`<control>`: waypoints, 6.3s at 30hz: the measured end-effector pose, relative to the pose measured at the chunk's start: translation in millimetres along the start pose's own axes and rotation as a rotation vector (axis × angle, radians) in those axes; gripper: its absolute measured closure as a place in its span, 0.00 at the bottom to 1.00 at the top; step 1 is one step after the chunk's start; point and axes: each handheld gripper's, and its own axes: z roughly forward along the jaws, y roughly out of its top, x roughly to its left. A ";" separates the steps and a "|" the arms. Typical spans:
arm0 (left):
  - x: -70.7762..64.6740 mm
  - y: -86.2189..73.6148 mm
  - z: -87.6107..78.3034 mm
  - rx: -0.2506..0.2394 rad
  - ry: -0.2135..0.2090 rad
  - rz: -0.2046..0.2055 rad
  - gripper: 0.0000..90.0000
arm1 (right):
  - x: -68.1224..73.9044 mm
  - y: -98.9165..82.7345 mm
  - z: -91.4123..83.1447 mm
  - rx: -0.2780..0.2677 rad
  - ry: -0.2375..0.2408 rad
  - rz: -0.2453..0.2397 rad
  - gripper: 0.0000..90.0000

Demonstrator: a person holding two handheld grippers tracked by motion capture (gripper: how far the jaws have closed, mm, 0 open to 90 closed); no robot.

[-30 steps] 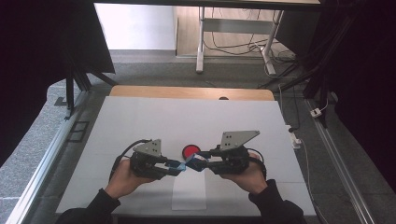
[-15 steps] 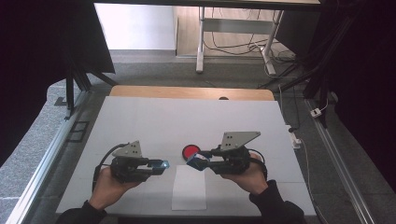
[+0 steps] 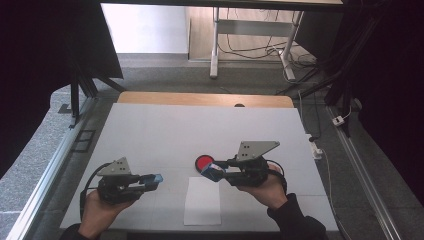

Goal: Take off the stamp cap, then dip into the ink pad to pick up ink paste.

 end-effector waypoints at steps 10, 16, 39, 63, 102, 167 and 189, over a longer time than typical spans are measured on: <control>1.4 -23.3 -20.2 0.008 0.084 -0.033 0.76 | -0.1 -0.8 -0.2 0.010 -0.028 -0.008 0.80; 3.0 -37.6 -32.9 0.011 0.121 -0.059 0.76 | 0.2 -2.0 0.4 0.015 -0.040 -0.011 0.80; 9.4 -57.8 -40.7 0.039 0.142 -0.104 0.76 | -3.5 -8.4 3.1 0.036 -0.075 0.031 0.80; 11.3 -57.9 -40.0 0.046 0.137 -0.114 0.76 | -27.0 -12.3 27.4 0.103 -0.121 0.069 0.80; 10.9 -57.9 -39.6 0.053 0.135 -0.109 0.76 | -79.0 -28.4 96.0 0.288 -0.192 0.097 0.80; 9.8 -58.0 -38.9 0.063 0.128 -0.099 0.76 | -81.2 -35.8 127.5 0.390 -0.227 0.069 0.80; 10.5 -58.3 -39.0 0.062 0.126 -0.105 0.76 | -96.3 -38.5 113.0 0.289 -0.173 0.218 0.80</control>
